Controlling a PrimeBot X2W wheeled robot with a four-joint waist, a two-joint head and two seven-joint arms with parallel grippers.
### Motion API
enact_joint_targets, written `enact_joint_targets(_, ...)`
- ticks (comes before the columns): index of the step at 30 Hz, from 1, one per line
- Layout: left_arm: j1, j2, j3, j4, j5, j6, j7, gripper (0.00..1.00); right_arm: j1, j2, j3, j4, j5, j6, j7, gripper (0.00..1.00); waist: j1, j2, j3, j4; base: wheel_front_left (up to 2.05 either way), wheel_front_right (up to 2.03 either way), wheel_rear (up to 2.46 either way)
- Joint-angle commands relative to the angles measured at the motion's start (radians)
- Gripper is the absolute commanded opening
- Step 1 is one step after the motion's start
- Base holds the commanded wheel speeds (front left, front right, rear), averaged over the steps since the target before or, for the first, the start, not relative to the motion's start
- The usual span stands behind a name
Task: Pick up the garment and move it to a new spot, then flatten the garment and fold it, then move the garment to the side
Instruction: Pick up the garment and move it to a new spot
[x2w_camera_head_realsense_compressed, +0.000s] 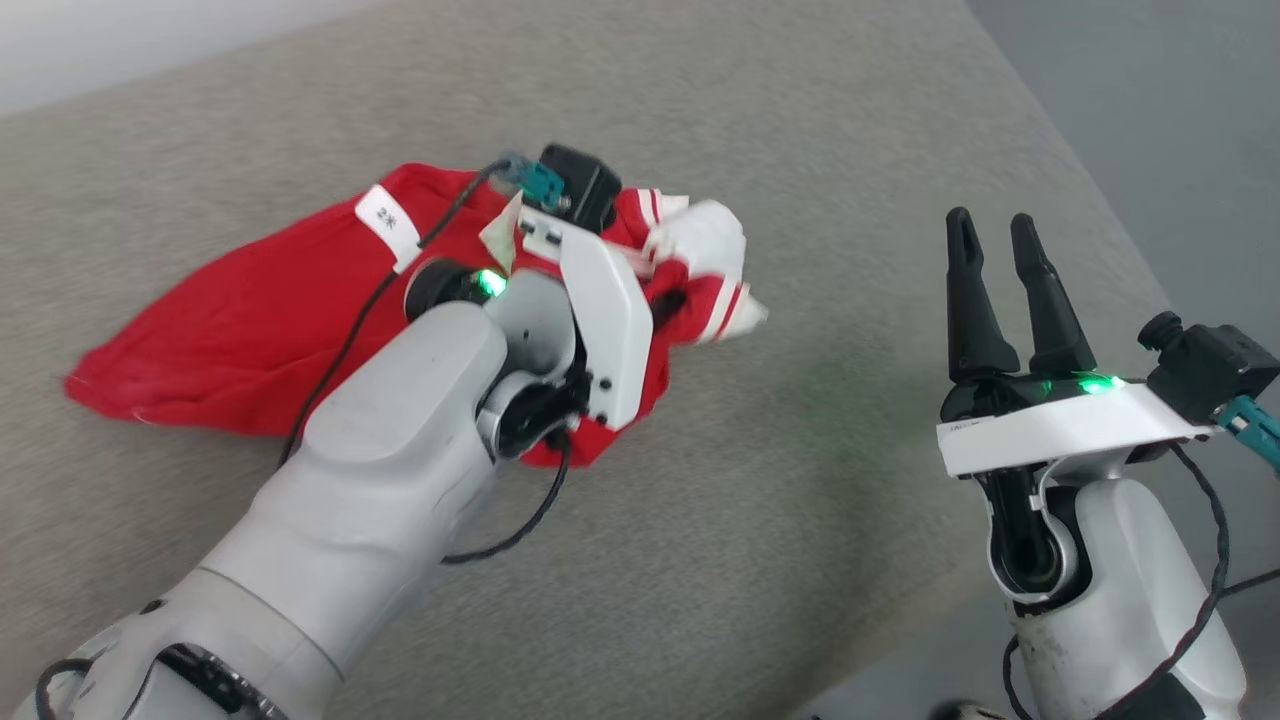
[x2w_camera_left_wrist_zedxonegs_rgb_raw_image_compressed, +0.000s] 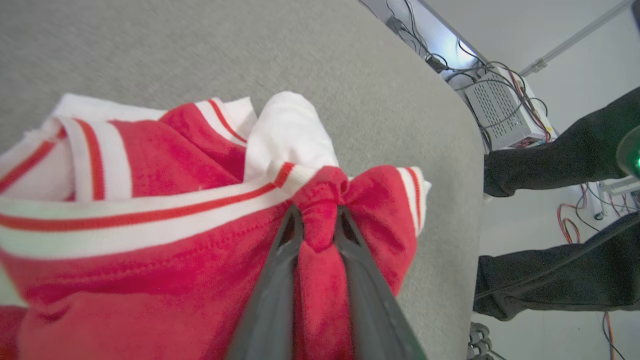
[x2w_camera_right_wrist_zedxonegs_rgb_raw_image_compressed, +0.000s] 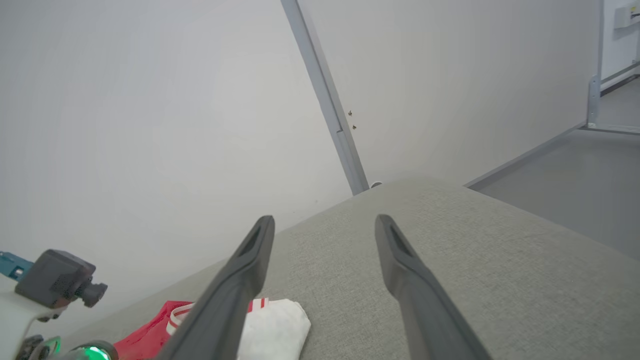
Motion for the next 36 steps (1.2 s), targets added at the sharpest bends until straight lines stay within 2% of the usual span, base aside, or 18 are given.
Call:
enact_joint_targets(1, 0.009, 0.015, -0.024, 0.005, -0.026, -0.004, 0.025, 0.0, -0.01, 0.007, 0.006, -0.009, 0.016, 0.0, -0.005, 1.0, -0.0001, 0.0, 0.053, -0.066, 0.0, 0.0, 0.0)
enact_joint_targets(7, -0.008, 0.048, -0.145, -0.003, -0.126, -0.004, 0.147, 0.0, 0.004, 0.007, -0.014, -0.028, 0.063, 0.0, -0.005, 1.0, -0.0001, 0.0, 0.094, -0.089, 0.0, 0.0, 0.0)
enact_joint_targets(17, -0.031, 0.1, -0.324, 0.147, -0.122, 0.007, 0.198, 0.0, 0.014, 0.007, -0.029, -0.053, 0.086, 0.0, -0.005, 1.0, -0.0001, 0.0, 0.125, -0.093, 0.0, 0.0, 0.0)
enact_joint_targets(18, -0.036, 0.107, -0.334, 0.152, -0.121, 0.007, 0.2, 0.21, 0.013, 0.007, -0.03, -0.053, 0.086, 0.0, -0.005, 1.0, -0.0001, 0.0, 0.126, -0.093, 0.0, 0.0, 0.0)
enact_joint_targets(19, -0.042, 0.115, -0.34, 0.15, -0.123, 0.007, 0.186, 0.56, 0.011, 0.007, -0.03, -0.052, 0.085, 0.0, -0.005, 1.0, -0.0001, 0.0, 0.126, -0.093, 0.0, 0.0, 0.0)
enact_joint_targets(20, -0.052, 0.121, -0.34, 0.146, -0.127, 0.008, 0.161, 1.0, 0.009, 0.007, -0.029, -0.051, 0.082, 0.0, -0.005, 1.0, -0.0001, 0.0, 0.125, -0.092, 0.0, 0.0, 0.0)
enact_joint_targets(26, -0.092, 0.166, -0.34, 0.103, -0.136, 0.011, 0.053, 1.0, -0.007, 0.007, 0.006, -0.028, 0.064, 0.0, -0.005, 1.0, -0.0001, 0.0, 0.093, -0.089, 0.0, 0.0, 0.0)
enact_joint_targets(32, -0.157, 0.122, -0.341, -0.027, -0.155, 0.0, -0.123, 1.0, -0.005, 0.005, -0.012, -0.003, -0.02, 0.0, -0.005, 1.0, -0.0001, 0.0, 0.022, 0.046, 0.0, 0.0, 0.0)
enact_joint_targets(33, -0.157, 0.122, -0.341, -0.027, -0.155, 0.0, -0.123, 1.0, -0.005, 0.005, -0.012, -0.003, -0.02, 0.0, -0.005, 1.0, -0.0001, 0.0, 0.022, 0.046, 0.0, 0.0, 0.0)
enact_joint_targets(36, -0.161, 0.107, -0.315, -0.064, -0.198, -0.001, -0.199, 1.0, -0.001, -0.024, -0.021, 0.004, -0.047, 0.0, -0.005, 1.0, -0.0001, 0.0, -0.007, 0.118, 0.0, 0.0, 0.0)
